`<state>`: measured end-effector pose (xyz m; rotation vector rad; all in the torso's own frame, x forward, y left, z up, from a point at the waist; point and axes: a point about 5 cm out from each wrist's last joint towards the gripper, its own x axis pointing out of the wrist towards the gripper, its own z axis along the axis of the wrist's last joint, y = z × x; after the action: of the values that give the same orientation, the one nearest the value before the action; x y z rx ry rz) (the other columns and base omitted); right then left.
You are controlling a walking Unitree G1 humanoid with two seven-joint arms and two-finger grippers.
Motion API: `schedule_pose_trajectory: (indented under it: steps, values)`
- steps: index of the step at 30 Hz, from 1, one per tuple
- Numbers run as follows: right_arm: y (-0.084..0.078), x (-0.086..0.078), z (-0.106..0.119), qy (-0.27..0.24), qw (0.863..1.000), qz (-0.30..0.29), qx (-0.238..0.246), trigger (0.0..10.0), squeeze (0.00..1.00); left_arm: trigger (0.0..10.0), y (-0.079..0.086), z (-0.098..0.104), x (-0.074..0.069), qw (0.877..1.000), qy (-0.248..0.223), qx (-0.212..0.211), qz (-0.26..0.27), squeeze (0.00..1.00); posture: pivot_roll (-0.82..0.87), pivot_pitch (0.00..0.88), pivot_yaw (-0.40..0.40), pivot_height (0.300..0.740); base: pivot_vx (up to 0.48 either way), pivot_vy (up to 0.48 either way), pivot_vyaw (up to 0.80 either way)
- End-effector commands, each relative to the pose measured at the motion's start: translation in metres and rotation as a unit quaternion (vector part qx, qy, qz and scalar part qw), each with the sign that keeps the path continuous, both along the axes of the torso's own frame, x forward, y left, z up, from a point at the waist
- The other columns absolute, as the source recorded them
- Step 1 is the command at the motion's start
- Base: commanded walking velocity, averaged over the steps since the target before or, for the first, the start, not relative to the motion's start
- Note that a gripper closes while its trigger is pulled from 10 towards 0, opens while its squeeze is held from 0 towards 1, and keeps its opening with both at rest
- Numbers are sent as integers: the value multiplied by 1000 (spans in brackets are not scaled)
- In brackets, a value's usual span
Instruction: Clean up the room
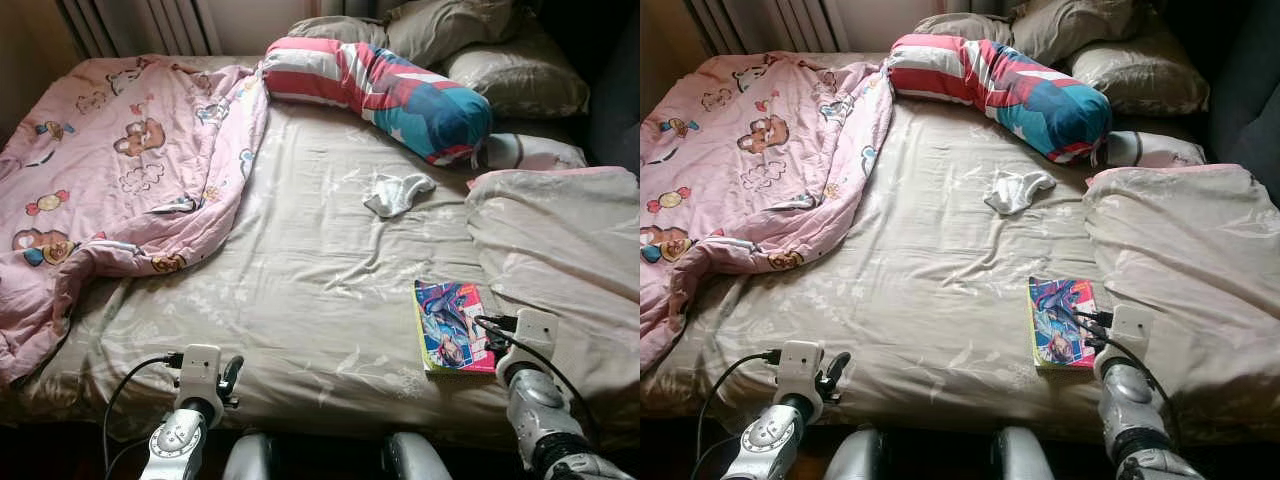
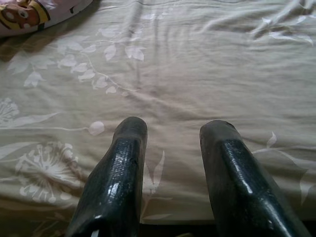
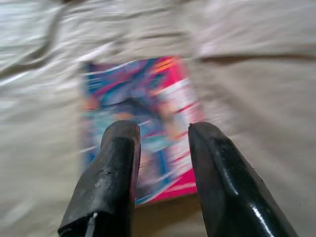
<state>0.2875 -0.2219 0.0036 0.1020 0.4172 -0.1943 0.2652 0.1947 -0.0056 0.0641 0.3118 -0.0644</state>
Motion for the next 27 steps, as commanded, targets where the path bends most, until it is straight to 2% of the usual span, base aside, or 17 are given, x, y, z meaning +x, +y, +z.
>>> schedule_pose_trajectory:
  steps: [1,5,6,10,11,12,17,18,24,27]
  values:
    - [9,-9,-9,6,1000,22,4,10000,0,10000,2,-5,-4,1000,14,4,3,0,-49,148,48,652,0,0,0]
    - [18,-20,-21,23,999,30,8,10000,0,10000,1,-5,-4,1000,15,3,5,0,-54,145,44,652,0,0,0]
    - [20,-25,-25,24,999,26,24,10000,0,10000,0,-6,-4,1000,17,1,8,0,-57,143,42,652,0,0,0]
    - [25,-44,-43,76,996,45,25,10000,0,10000,0,-10,-7,999,31,0,16,0,-55,130,32,662,0,0,0]
    - [25,-44,-43,76,996,45,25,10000,0,10000,0,-10,-7,999,31,0,16,0,-55,130,32,662,0,0,0]
    - [24,-53,-51,104,993,48,22,10000,0,10000,2,-15,-11,999,46,2,21,0,-52,123,25,672,0,0,0]
    - [23,-66,-61,144,988,37,42,10000,0,10000,8,-25,-22,996,80,5,35,0,-65,115,19,702,0,0,0]
    - [23,-72,-66,165,985,40,40,10000,0,10000,10,-30,-28,994,95,2,45,0,-60,108,16,712,0,0,0]
    - [24,-83,-73,188,980,33,51,10000,0,10000,16,-43,-44,986,136,-25,89,0,-59,91,5,740,0,0,0]
    - [26,-88,-77,199,978,35,51,10000,0,10000,16,-48,-51,984,154,-18,89,0,-57,86,3,740,0,0,0]
